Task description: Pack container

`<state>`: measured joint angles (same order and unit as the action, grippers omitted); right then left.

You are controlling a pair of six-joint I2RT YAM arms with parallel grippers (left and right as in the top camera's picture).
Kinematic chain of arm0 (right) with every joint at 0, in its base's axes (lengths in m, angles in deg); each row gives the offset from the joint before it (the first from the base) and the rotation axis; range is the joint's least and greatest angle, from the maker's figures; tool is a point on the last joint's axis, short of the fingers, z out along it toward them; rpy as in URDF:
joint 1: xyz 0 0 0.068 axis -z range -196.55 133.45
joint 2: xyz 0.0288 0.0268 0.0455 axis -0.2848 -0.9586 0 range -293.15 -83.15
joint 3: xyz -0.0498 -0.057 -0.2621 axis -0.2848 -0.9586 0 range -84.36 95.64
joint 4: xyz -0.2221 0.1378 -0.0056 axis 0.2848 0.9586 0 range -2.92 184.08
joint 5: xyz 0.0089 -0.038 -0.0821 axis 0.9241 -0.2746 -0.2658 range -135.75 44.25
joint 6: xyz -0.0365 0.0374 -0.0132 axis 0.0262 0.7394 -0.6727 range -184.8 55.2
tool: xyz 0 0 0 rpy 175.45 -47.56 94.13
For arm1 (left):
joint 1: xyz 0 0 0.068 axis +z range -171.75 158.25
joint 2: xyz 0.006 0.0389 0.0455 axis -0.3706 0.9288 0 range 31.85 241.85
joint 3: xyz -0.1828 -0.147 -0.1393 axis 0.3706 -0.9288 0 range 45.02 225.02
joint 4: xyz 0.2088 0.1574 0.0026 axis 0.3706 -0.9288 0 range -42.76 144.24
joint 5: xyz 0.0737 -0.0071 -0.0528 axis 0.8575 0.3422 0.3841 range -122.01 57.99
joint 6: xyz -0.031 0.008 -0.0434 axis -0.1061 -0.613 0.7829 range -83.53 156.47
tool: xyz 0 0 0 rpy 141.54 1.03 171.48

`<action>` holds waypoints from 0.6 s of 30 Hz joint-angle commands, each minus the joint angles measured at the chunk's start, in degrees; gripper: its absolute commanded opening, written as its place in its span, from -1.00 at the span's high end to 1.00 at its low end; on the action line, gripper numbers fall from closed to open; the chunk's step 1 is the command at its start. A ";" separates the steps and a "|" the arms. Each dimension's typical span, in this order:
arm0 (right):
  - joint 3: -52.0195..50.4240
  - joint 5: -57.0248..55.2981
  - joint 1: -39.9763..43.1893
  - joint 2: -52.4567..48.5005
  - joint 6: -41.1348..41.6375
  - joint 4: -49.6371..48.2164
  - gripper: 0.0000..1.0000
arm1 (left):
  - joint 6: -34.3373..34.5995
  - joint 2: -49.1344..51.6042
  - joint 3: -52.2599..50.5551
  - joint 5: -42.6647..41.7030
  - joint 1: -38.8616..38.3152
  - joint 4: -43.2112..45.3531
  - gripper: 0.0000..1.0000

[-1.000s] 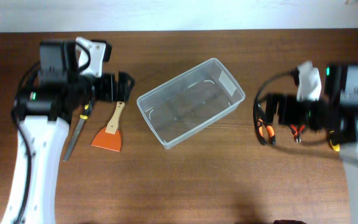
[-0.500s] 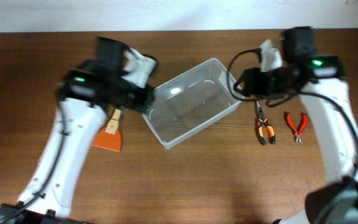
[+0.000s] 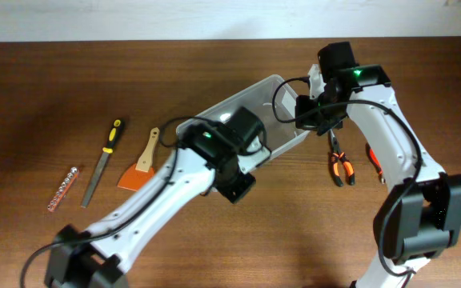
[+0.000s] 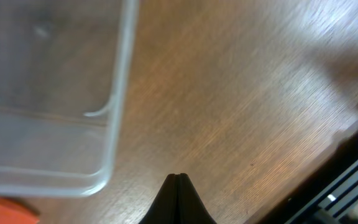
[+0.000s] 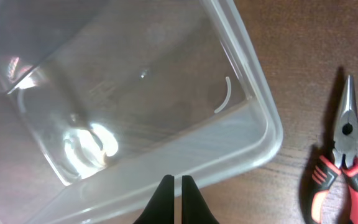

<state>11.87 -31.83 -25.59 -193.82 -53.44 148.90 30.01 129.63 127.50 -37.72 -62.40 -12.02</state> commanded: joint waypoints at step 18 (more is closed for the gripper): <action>0.70 -1.11 -0.37 -5.20 -0.35 3.56 0.93 | 1.70 2.95 -9.68 14.56 4.22 10.71 0.96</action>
<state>11.87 -32.43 -25.61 -198.61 -53.42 151.76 30.52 132.19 118.25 -26.10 -60.93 -2.16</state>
